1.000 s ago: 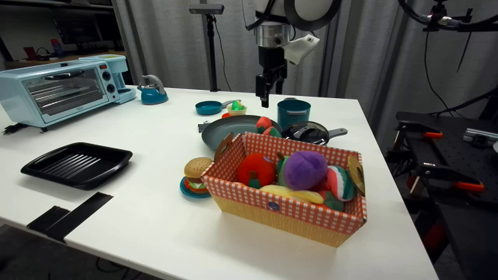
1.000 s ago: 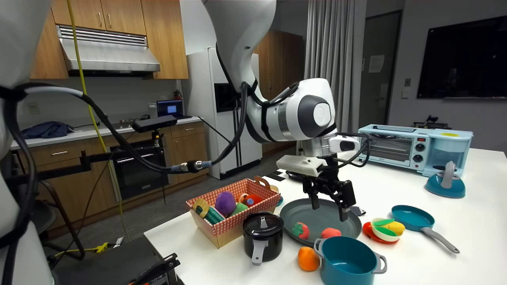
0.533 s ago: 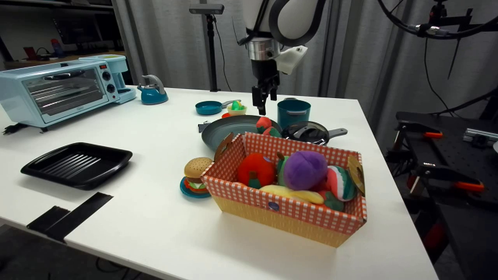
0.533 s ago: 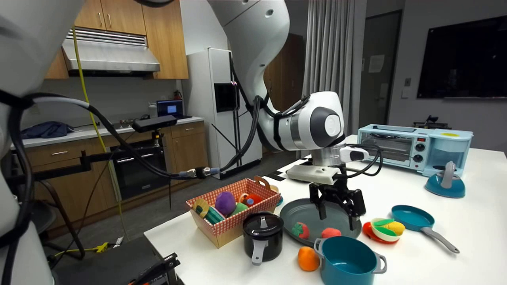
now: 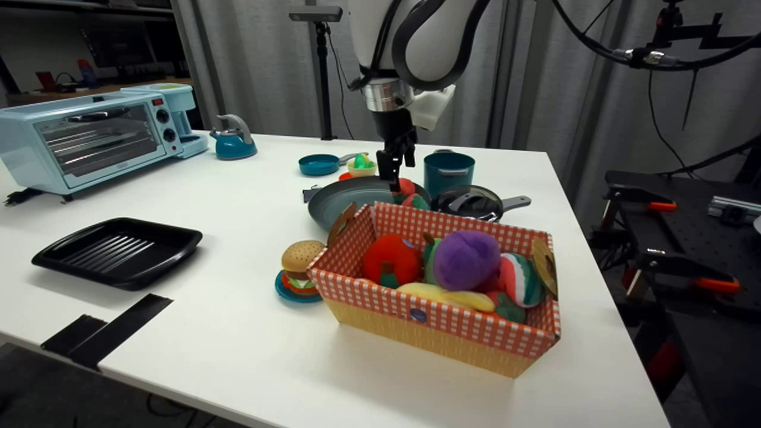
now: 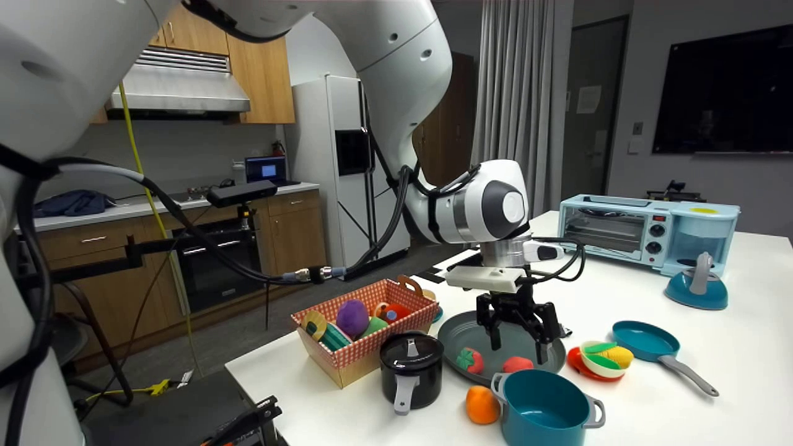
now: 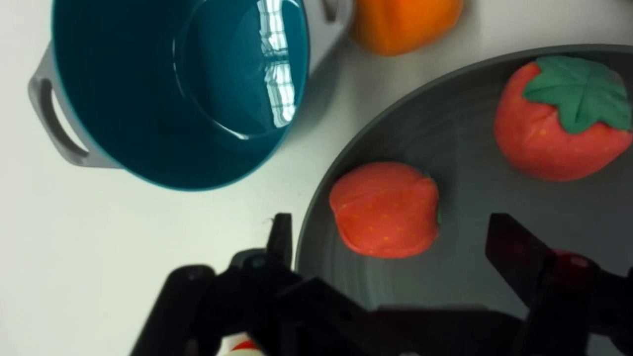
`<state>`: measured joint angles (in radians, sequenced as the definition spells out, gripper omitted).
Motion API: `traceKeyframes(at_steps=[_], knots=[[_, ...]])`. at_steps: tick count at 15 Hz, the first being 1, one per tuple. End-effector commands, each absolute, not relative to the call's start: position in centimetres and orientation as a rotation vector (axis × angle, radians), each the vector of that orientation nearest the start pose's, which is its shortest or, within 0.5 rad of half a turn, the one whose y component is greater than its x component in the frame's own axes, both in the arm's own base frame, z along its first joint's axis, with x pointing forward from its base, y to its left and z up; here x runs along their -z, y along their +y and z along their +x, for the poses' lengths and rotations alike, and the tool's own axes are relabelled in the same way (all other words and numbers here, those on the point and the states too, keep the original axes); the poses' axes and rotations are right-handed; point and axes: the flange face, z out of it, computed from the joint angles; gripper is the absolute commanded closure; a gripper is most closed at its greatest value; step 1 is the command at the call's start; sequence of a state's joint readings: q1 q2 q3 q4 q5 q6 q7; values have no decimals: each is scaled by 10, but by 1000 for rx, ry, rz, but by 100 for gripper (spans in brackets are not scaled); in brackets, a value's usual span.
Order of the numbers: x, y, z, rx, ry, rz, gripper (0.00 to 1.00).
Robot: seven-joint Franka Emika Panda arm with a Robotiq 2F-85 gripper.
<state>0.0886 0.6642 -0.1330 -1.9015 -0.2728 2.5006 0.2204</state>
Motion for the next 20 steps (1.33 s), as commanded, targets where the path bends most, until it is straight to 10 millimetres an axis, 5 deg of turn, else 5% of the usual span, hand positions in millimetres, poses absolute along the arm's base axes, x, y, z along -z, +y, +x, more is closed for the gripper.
traceKeyframes(at_steps=[1,13,20], knots=[[-133,-37,627,-131,-1,-3402,0],[-111,-39,631,-300,-77,-3430,3],[-117,-14,638,-314,-145,-3447,2]])
